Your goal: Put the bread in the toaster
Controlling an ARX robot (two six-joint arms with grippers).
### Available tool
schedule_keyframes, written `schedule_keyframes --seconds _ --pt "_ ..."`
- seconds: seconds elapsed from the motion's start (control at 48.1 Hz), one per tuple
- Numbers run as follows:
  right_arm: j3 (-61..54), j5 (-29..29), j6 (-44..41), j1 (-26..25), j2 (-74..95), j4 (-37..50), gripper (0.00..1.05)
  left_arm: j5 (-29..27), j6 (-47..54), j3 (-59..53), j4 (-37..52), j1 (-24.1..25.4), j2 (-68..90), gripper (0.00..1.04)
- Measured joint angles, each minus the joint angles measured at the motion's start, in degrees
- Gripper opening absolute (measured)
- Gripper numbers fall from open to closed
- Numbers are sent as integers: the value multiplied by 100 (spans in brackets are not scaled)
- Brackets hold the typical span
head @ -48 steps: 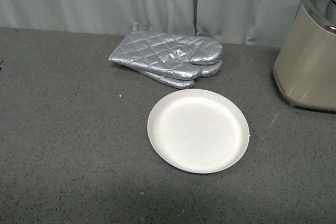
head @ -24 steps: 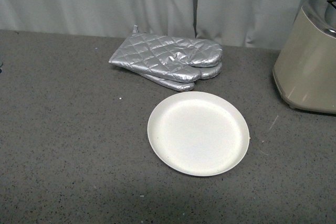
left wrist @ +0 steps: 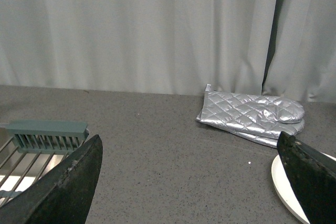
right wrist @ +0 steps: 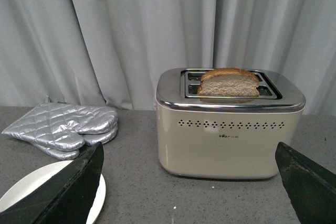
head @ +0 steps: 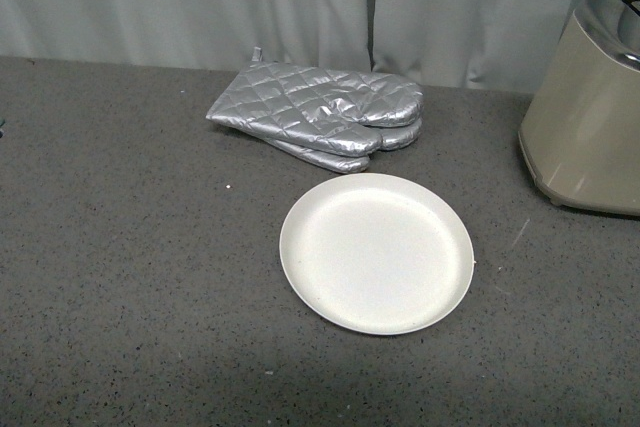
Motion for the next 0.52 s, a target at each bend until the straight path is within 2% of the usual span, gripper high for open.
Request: schedule_keyframes --seconds 0.52 --pt "0 2 0 0 0 0 95 2 0 0 0 0 0 98"
